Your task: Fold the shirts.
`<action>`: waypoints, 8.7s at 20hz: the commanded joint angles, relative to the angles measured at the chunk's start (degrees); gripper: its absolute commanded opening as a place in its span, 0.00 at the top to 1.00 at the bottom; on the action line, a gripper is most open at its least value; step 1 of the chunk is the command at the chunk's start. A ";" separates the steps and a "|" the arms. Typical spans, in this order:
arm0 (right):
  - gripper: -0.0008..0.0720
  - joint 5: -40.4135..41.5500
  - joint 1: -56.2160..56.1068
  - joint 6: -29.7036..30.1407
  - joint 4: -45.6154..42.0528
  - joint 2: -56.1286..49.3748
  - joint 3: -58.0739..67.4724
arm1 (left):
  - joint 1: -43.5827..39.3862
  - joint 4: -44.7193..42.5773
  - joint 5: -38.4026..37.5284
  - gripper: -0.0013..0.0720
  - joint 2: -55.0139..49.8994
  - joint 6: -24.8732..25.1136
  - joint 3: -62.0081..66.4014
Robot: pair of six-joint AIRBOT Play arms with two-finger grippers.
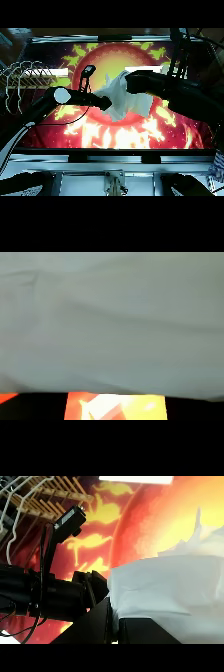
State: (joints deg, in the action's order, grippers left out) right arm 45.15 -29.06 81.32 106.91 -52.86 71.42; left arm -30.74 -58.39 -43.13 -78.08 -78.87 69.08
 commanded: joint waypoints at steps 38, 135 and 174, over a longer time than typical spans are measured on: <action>0.92 57.51 -0.04 17.38 10.03 -26.36 26.64 | 9.64 -23.23 -35.15 0.92 18.10 -11.63 1.14; 0.92 30.23 20.83 10.58 -9.70 -3.37 38.56 | 15.52 -1.66 -35.80 0.92 17.49 -6.62 39.36; 0.18 9.16 8.96 4.85 4.81 -30.60 -13.86 | 1.77 2.08 -5.44 0.92 18.32 -12.70 -13.00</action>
State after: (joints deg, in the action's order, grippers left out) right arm 58.00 -19.27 86.43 117.86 -81.71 57.56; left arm -28.42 -56.38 -48.56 -60.14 -91.61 56.07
